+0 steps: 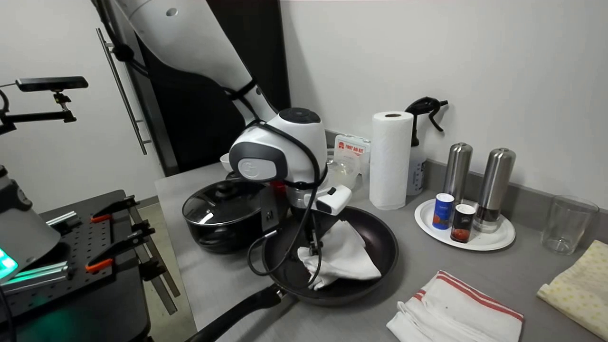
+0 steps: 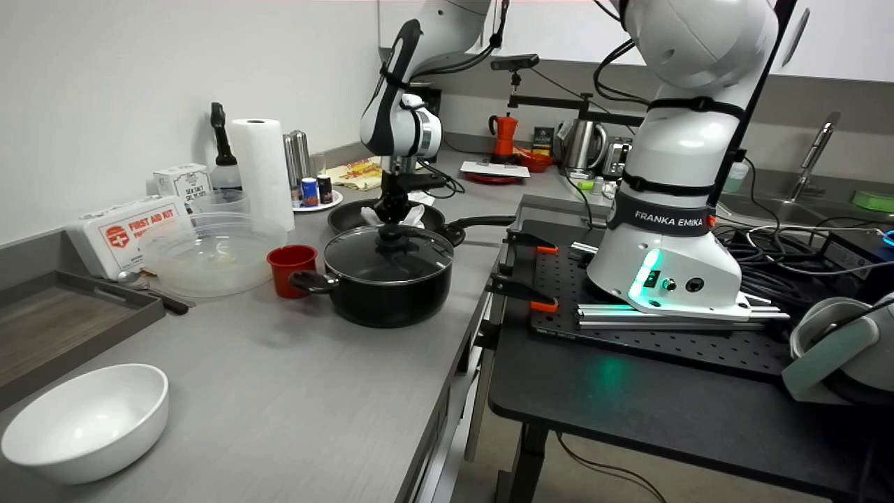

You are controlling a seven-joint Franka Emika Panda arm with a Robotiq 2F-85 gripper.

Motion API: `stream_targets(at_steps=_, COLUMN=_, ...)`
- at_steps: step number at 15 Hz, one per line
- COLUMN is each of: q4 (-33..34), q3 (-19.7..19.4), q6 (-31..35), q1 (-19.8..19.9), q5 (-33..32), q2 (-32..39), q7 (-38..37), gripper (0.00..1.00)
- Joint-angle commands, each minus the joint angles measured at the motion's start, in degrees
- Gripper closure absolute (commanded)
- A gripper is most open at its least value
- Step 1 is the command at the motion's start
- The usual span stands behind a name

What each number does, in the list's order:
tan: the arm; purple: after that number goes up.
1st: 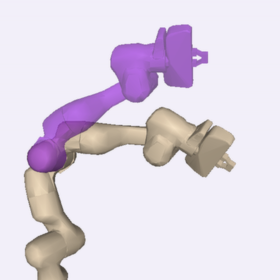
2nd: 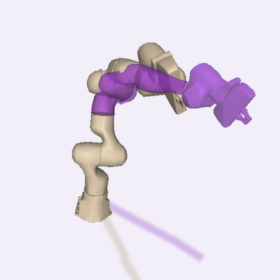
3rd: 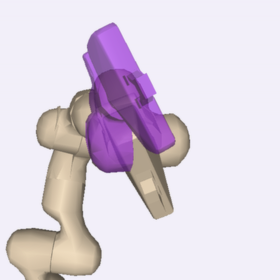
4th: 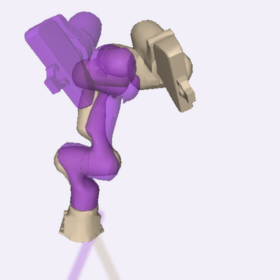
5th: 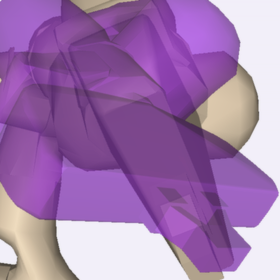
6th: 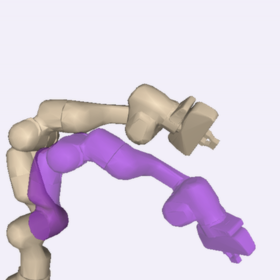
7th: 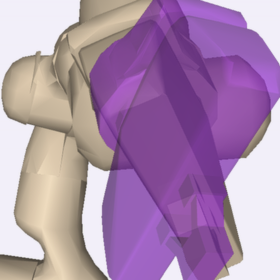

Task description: Pick up the cloth and wipe the pan

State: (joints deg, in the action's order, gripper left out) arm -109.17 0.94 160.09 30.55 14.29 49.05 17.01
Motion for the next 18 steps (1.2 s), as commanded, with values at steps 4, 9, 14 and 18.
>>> stream_targets(at_steps=4, q4=-0.4, q3=-1.8, q6=0.5, q1=1.4, q5=-0.6, q2=0.5, q7=-3.1, gripper=0.98)
stream_targets(at_steps=9, q4=-0.6, q3=-1.3, q6=0.8, q1=-0.5, q5=-1.6, q2=0.2, q7=-3.2, gripper=0.98)
stream_targets(at_steps=14, q4=-2.4, q3=-1.0, q6=2.2, q1=-5.8, q5=-3.4, q2=-1.1, q7=-3.2, gripper=0.98)
stream_targets(at_steps=18, q4=-2.0, q3=-0.8, q6=2.2, q1=-8.6, q5=-4.1, q2=-0.8, q7=-3.1, gripper=0.98)
